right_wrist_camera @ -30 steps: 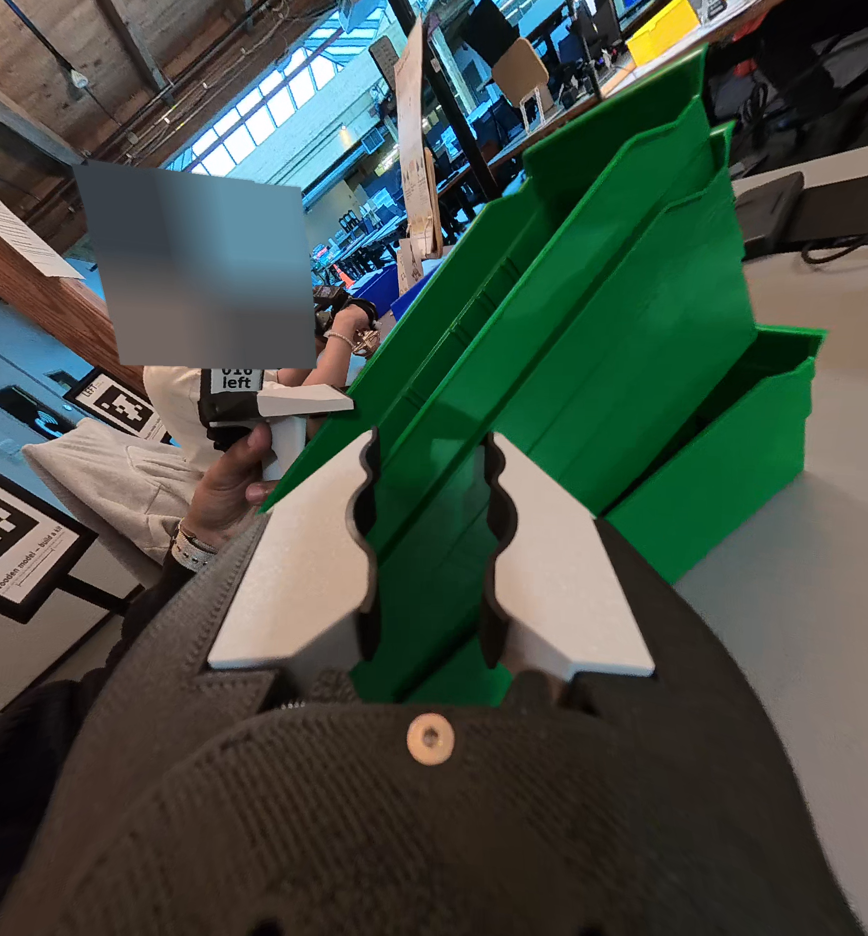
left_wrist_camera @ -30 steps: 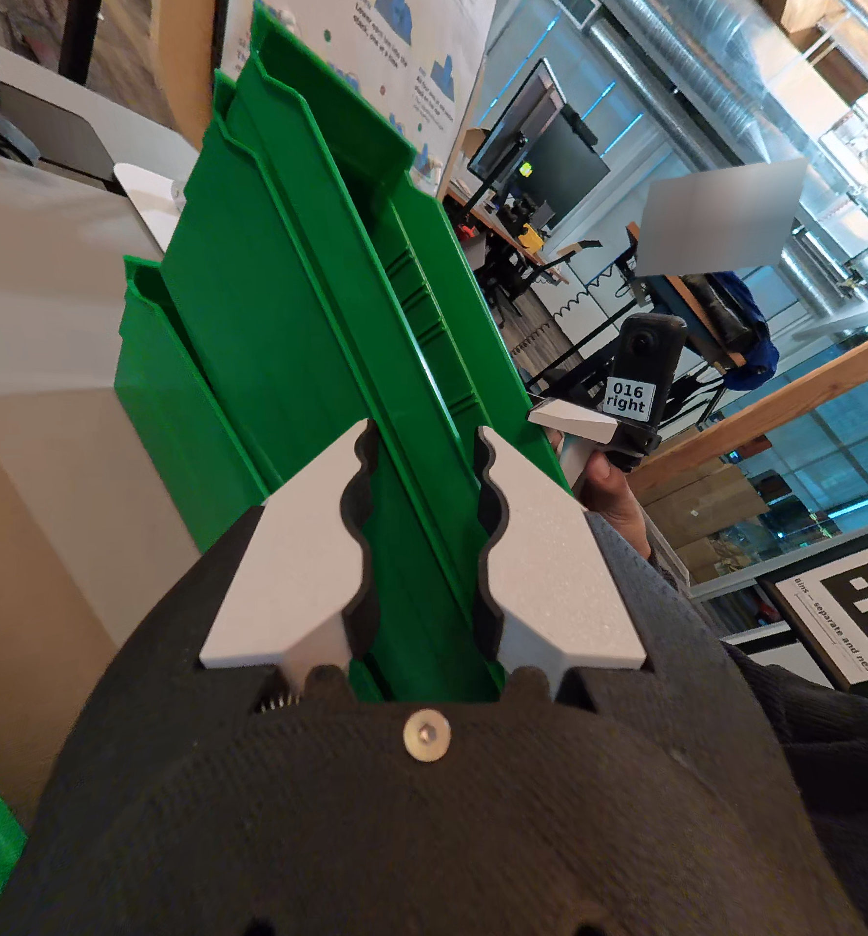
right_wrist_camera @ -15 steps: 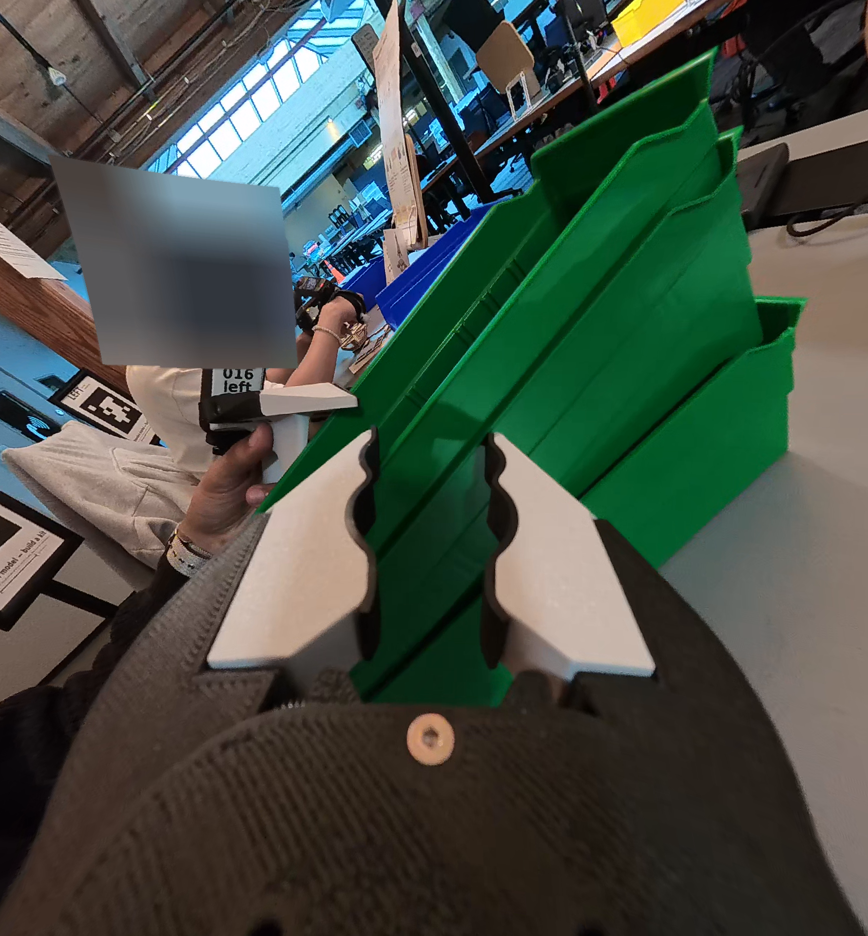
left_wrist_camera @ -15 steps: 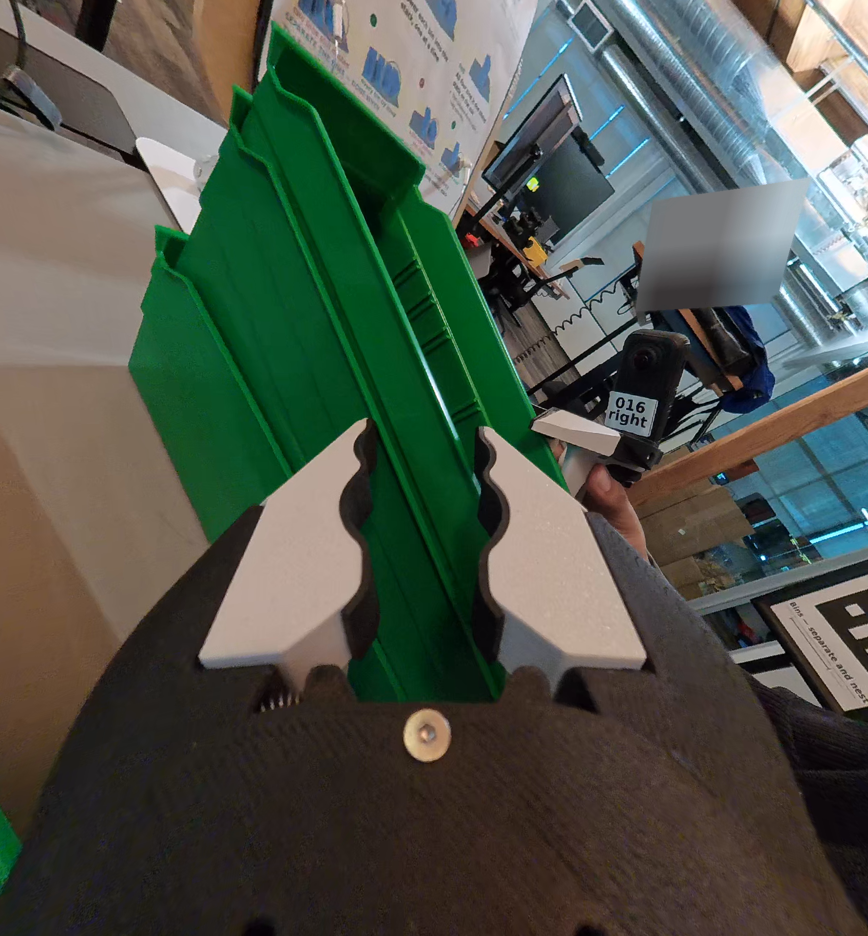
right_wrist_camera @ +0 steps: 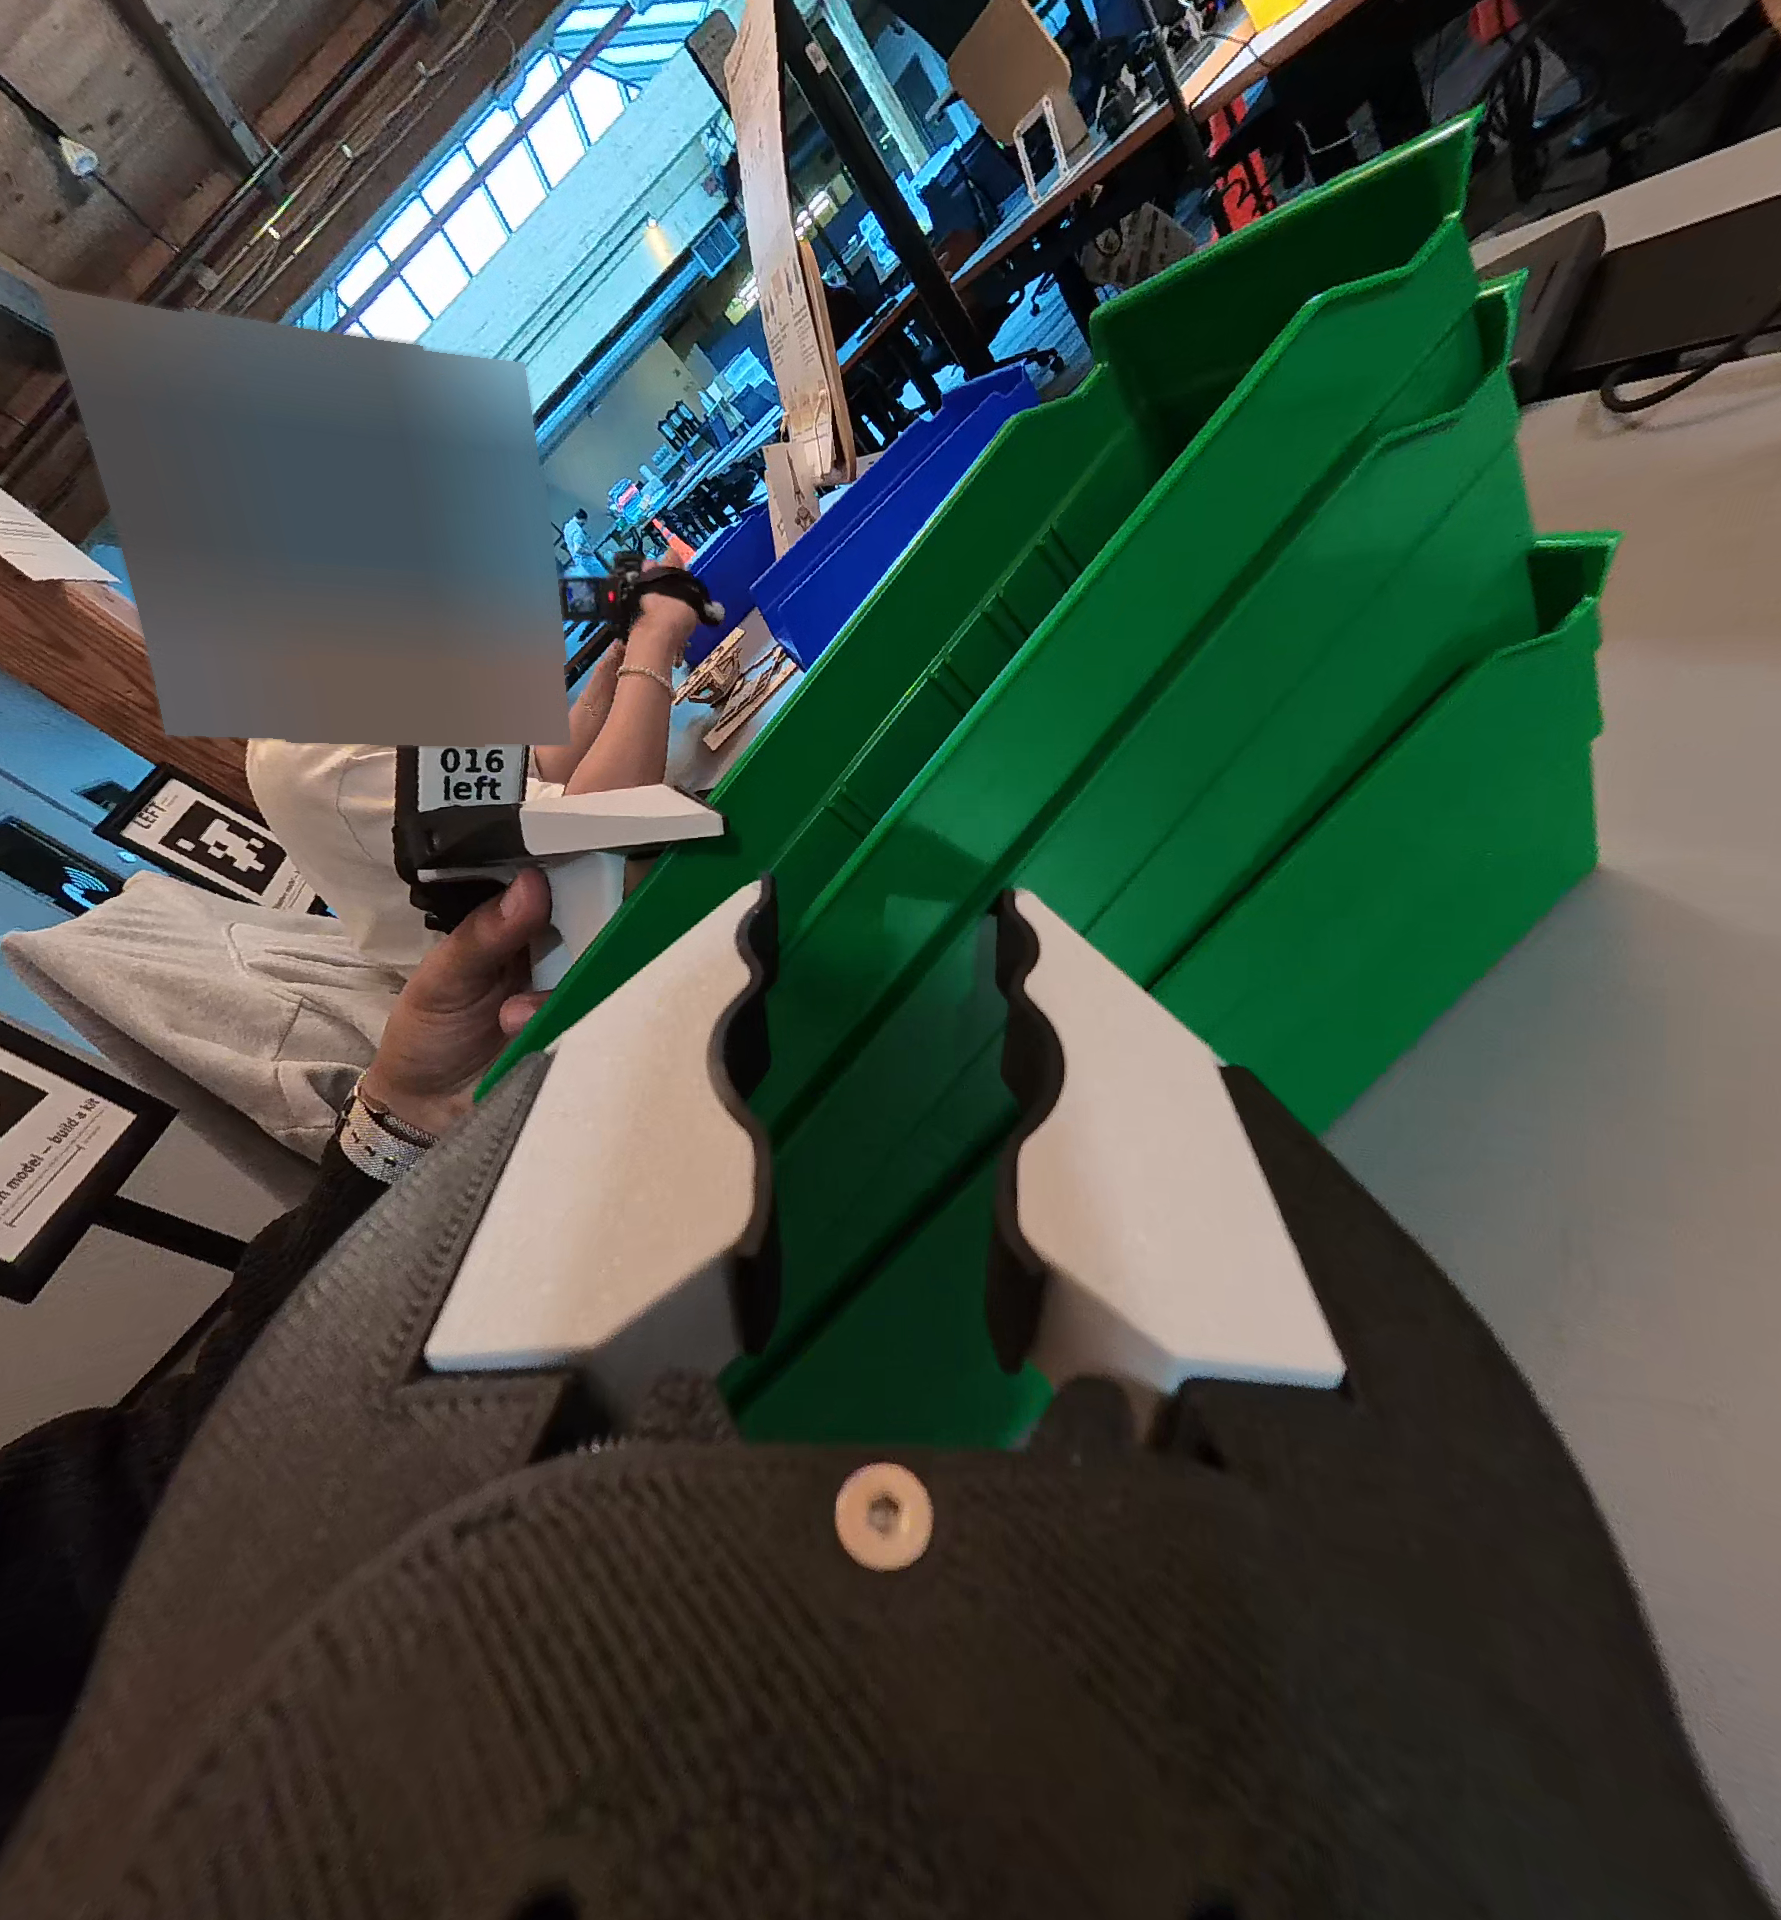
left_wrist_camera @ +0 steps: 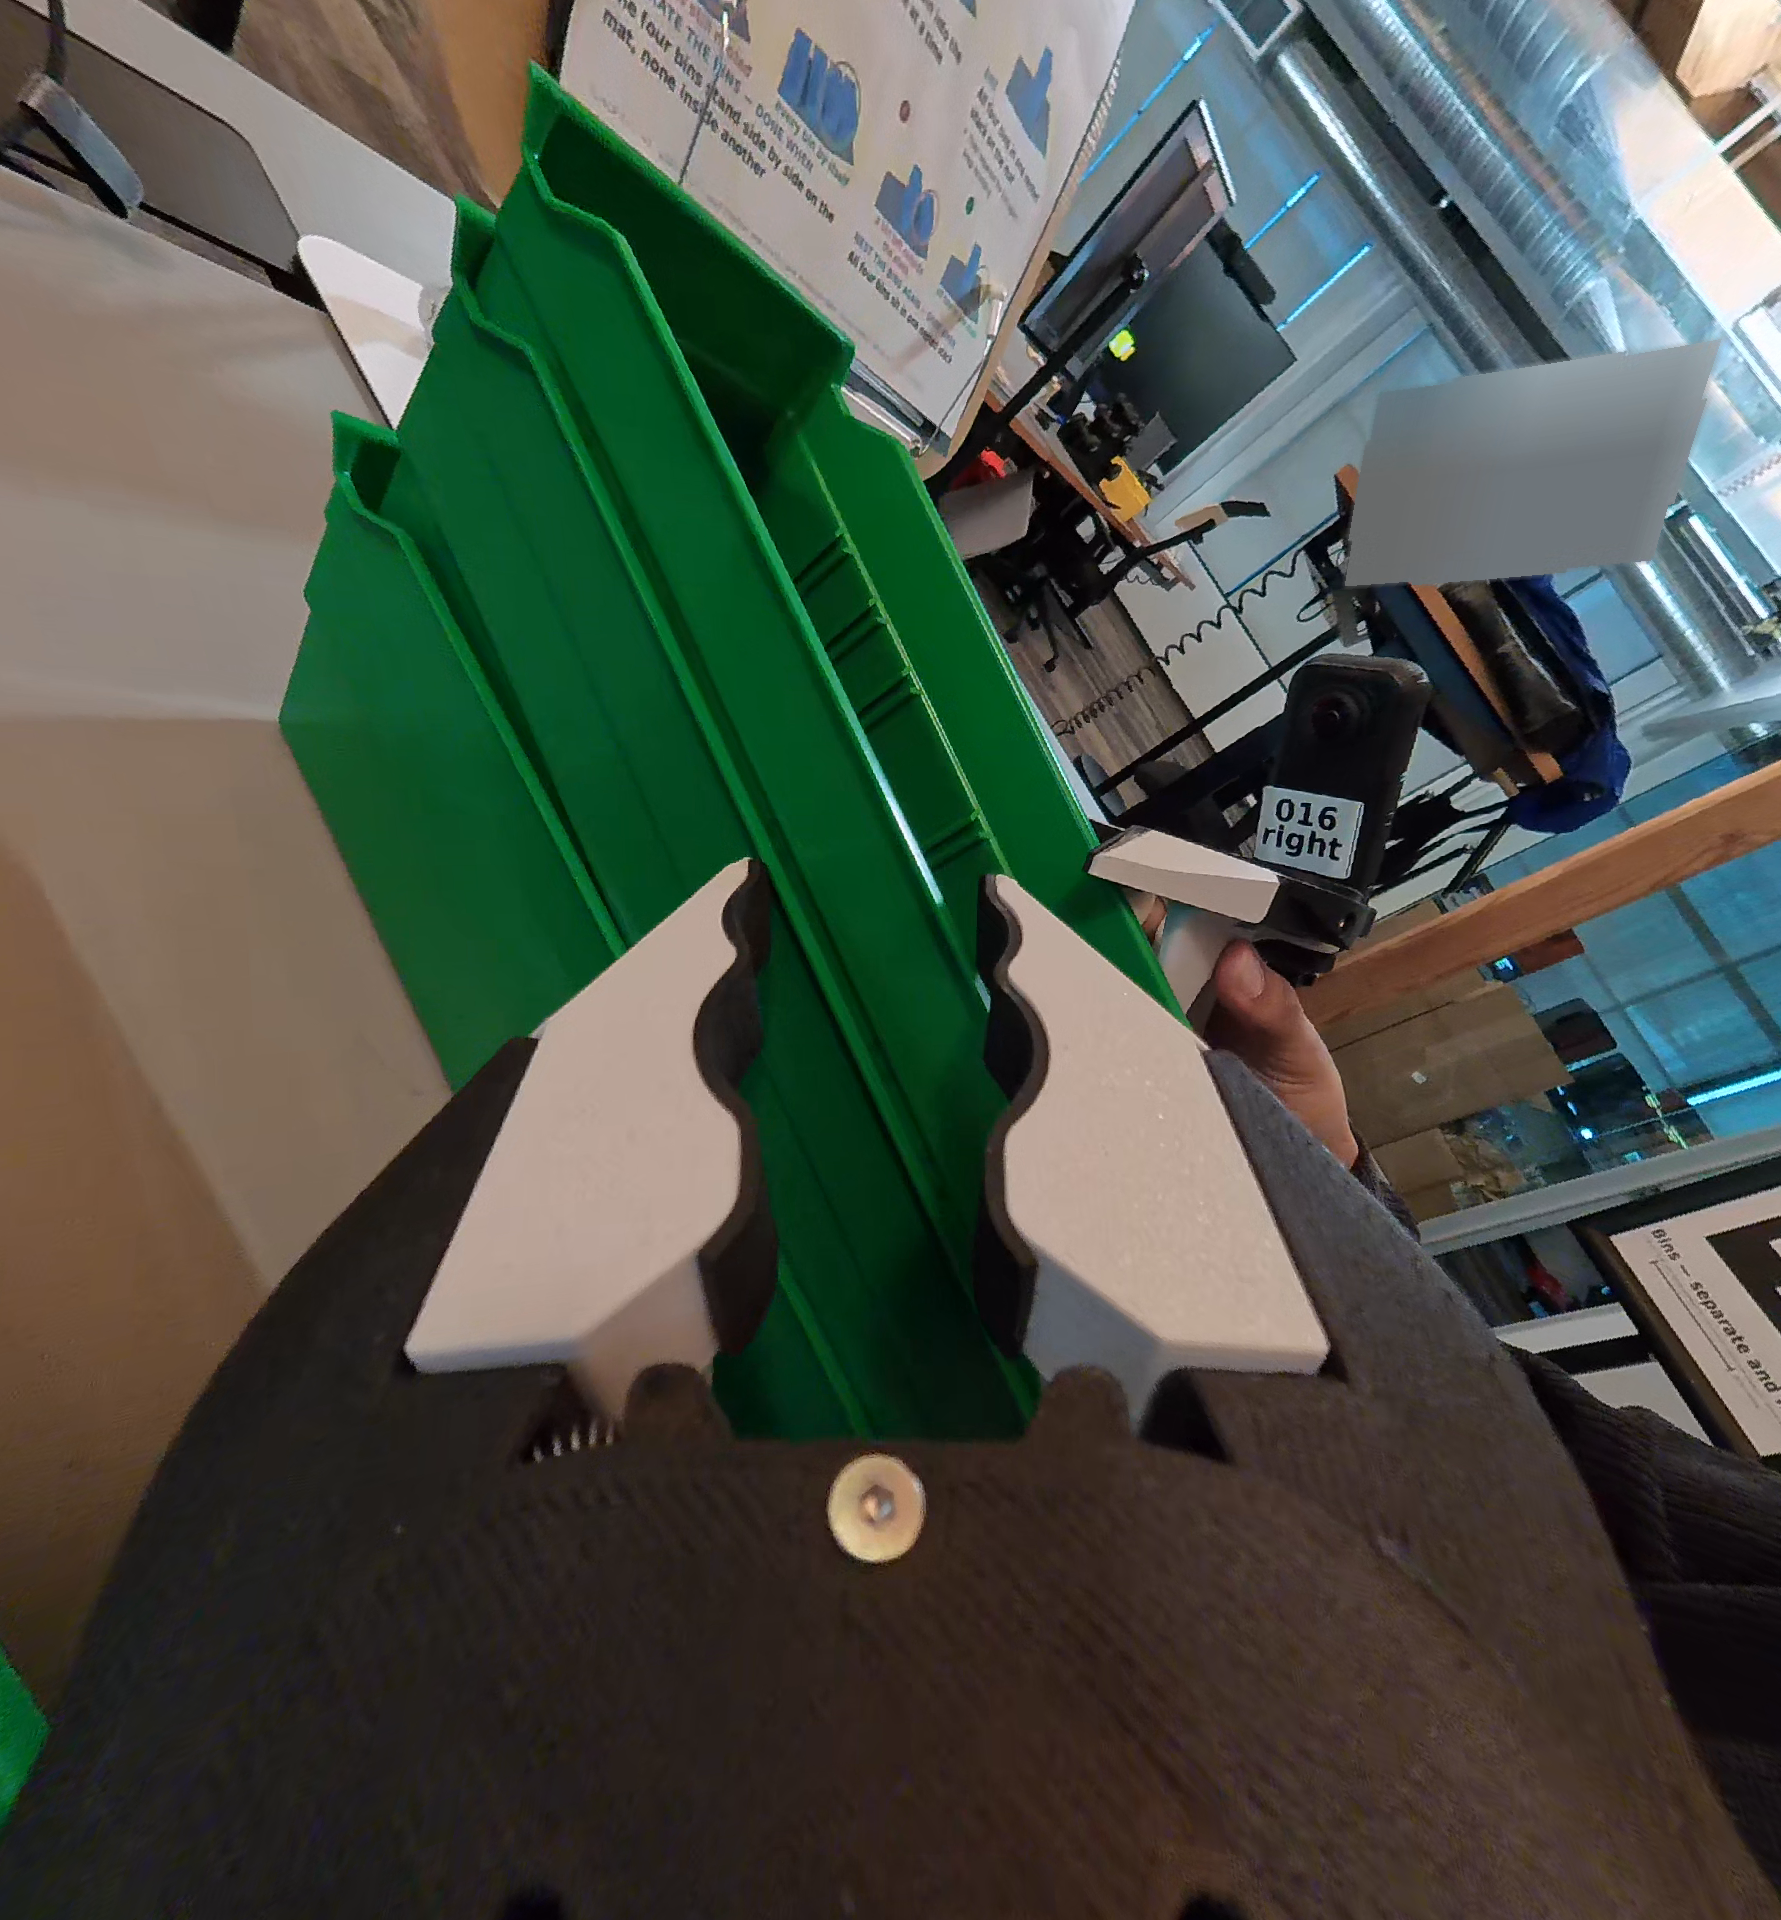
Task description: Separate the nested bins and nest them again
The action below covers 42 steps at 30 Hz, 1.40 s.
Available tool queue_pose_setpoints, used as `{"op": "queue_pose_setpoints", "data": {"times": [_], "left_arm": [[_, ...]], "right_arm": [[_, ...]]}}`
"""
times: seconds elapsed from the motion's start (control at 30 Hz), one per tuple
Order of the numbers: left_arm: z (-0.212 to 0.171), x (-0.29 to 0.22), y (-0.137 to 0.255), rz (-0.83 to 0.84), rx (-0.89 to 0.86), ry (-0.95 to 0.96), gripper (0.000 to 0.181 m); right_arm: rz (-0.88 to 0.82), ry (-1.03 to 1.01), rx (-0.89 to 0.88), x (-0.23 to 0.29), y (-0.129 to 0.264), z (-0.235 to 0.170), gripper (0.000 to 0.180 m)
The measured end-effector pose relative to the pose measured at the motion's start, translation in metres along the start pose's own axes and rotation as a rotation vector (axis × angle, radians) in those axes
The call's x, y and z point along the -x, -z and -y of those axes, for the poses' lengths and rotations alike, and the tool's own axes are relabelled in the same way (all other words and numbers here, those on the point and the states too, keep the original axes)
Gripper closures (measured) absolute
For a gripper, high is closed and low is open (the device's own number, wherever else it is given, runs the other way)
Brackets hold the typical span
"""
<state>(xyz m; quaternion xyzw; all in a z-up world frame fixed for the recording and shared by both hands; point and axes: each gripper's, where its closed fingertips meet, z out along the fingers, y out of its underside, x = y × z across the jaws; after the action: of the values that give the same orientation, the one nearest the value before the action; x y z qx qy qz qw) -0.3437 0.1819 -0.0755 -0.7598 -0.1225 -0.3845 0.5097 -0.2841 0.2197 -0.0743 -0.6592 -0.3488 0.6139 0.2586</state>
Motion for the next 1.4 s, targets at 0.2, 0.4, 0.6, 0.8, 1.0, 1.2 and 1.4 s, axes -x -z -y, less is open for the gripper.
{"op": "queue_pose_setpoints", "data": {"times": [0.2, 0.4, 0.6, 0.8, 1.0, 1.2, 1.4], "left_arm": [[-0.002, 0.003, 0.0, -0.007, 0.008, 0.01, 0.141], [-0.005, 0.007, 0.0, -0.008, 0.018, 0.02, 0.141], [-0.008, 0.012, -0.003, 0.005, 0.031, 0.024, 0.14], [-0.012, 0.015, -0.003, 0.02, 0.056, 0.043, 0.141], [-0.014, 0.017, -0.003, 0.03, 0.063, 0.072, 0.141], [-0.011, 0.014, -0.003, 0.028, 0.047, 0.11, 0.136], [0.008, -0.006, 0.008, -0.029, -0.023, 0.117, 0.126]], "right_arm": [[-0.001, -0.002, 0.005, -0.002, -0.001, -0.002, 0.138], [-0.004, -0.013, 0.009, -0.004, -0.003, -0.005, 0.138], [-0.013, -0.027, 0.02, -0.01, -0.003, -0.009, 0.138], [-0.014, -0.035, 0.027, -0.013, -0.004, -0.012, 0.137], [-0.027, -0.037, 0.036, -0.015, -0.004, -0.014, 0.137], [0.003, -0.013, -0.006, -0.007, 0.003, -0.002, 0.127], [-0.063, -0.083, 0.003, -0.03, 0.012, -0.002, 0.105]]}}
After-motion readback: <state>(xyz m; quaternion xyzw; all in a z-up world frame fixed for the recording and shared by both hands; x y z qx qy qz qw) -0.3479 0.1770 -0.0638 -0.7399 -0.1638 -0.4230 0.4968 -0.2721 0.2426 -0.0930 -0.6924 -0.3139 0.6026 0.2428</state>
